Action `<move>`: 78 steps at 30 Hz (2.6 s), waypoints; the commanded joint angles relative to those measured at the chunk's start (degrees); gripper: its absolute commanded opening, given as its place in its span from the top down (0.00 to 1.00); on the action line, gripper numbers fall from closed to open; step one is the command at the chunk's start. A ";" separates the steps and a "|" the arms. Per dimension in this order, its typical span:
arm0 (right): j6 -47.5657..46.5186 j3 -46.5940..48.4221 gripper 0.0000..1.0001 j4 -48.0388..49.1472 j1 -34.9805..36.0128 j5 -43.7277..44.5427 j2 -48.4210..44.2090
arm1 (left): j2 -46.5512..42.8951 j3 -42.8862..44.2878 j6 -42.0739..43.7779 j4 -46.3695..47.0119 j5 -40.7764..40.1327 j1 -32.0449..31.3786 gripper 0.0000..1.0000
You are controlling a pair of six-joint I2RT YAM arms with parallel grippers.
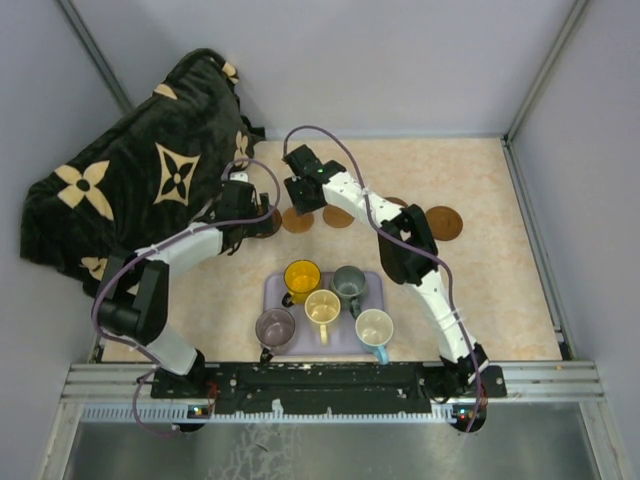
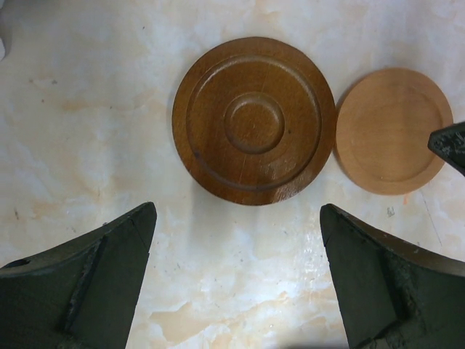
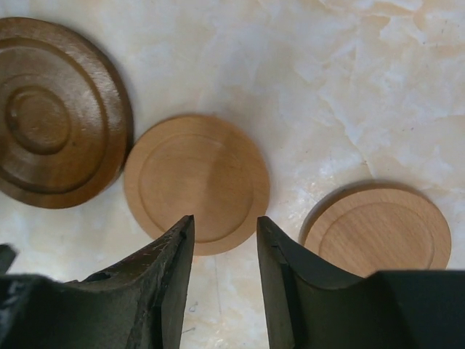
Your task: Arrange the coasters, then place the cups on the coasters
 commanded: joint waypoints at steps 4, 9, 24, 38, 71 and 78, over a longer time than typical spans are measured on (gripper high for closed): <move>-2.93 2.65 0.57 0.71 -0.24 4.21 1.81 | -4.46 -2.11 -1.04 1.92 -0.14 -0.14 0.00; -3.27 3.15 0.57 0.94 -0.23 4.68 3.24 | -5.31 -2.63 -0.79 1.80 -0.69 0.01 0.00; -2.01 -1.89 0.66 2.69 -0.64 10.07 3.57 | -5.69 -2.71 -0.91 1.24 -1.15 0.34 0.00; 2.02 -8.59 0.72 3.72 -5.59 13.00 -0.52 | -5.26 -2.60 -0.98 0.89 -1.03 0.38 0.00; -0.95 -7.35 0.71 4.35 -2.45 2.17 2.61 | -4.32 -2.16 -1.41 0.45 -1.99 0.64 0.00; -0.81 -12.03 0.71 5.37 -2.09 2.48 0.47 | -3.99 -1.99 -1.70 0.30 -2.08 0.70 0.00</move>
